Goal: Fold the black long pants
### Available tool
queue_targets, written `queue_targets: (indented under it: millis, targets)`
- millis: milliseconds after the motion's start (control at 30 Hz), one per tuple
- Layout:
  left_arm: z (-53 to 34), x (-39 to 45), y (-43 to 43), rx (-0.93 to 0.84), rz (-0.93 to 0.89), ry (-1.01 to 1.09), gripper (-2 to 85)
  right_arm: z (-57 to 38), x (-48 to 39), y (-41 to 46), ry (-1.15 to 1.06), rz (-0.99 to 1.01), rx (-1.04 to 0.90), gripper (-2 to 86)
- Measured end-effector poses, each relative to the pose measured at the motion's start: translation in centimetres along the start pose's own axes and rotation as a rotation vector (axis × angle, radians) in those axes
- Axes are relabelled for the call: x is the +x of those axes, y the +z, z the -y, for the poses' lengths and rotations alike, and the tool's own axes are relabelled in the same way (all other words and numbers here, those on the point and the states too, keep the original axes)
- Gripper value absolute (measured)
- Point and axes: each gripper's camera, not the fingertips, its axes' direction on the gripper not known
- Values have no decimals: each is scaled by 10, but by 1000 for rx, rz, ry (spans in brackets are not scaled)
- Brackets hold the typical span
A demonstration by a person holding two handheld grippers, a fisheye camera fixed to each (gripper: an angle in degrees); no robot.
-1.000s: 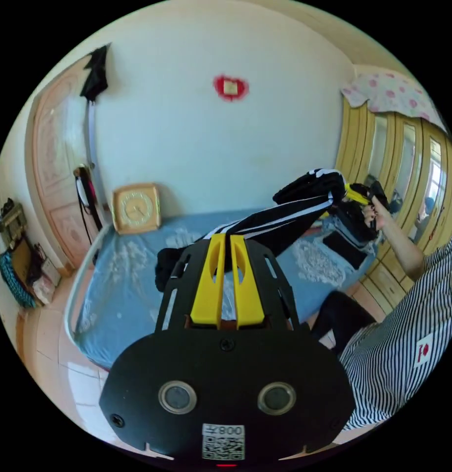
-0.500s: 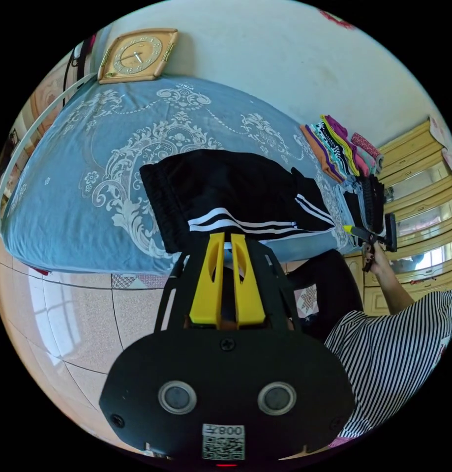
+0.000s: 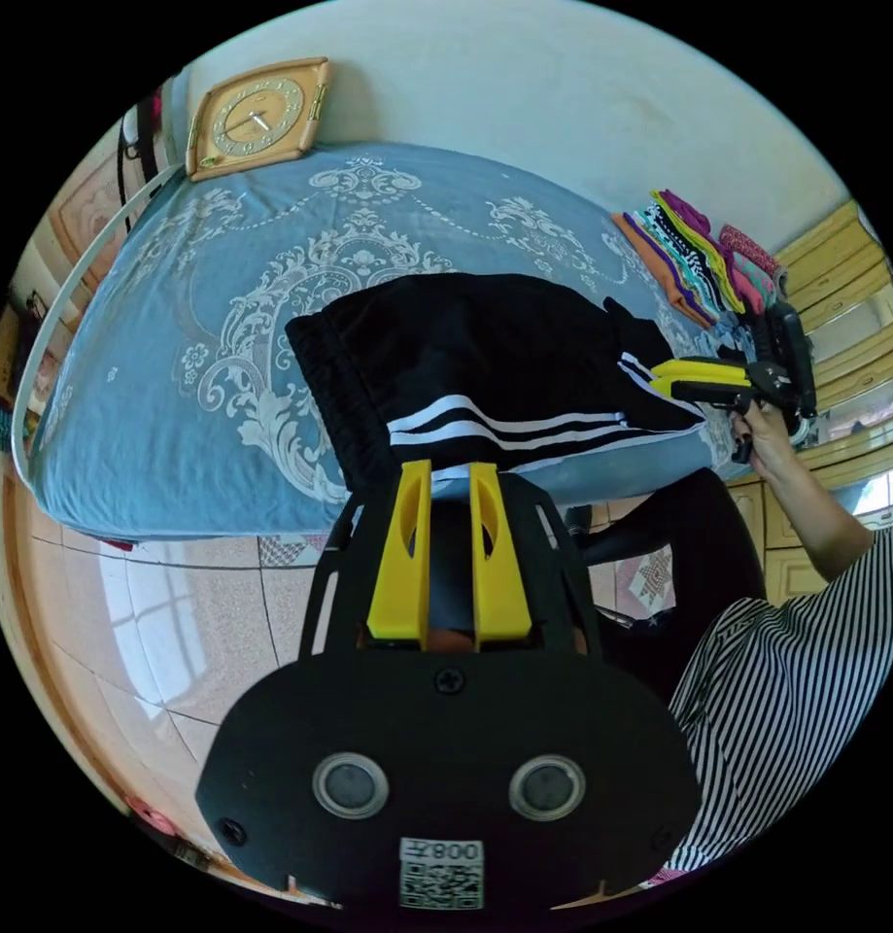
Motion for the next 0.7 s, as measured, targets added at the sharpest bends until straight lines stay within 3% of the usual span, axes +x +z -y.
queue_targets:
  millis: [233,433,700]
  targets:
    - [-28,19,21,-10,6,29,73,24,-35,39,-54,49,-60,100]
    - [-52,20,44,-31,-1,-13,23,35,-31,78,-46,70,-159,71]
    - [-108,15,4,89,-25,-45,4,22,15,68,76,176,-51,25]
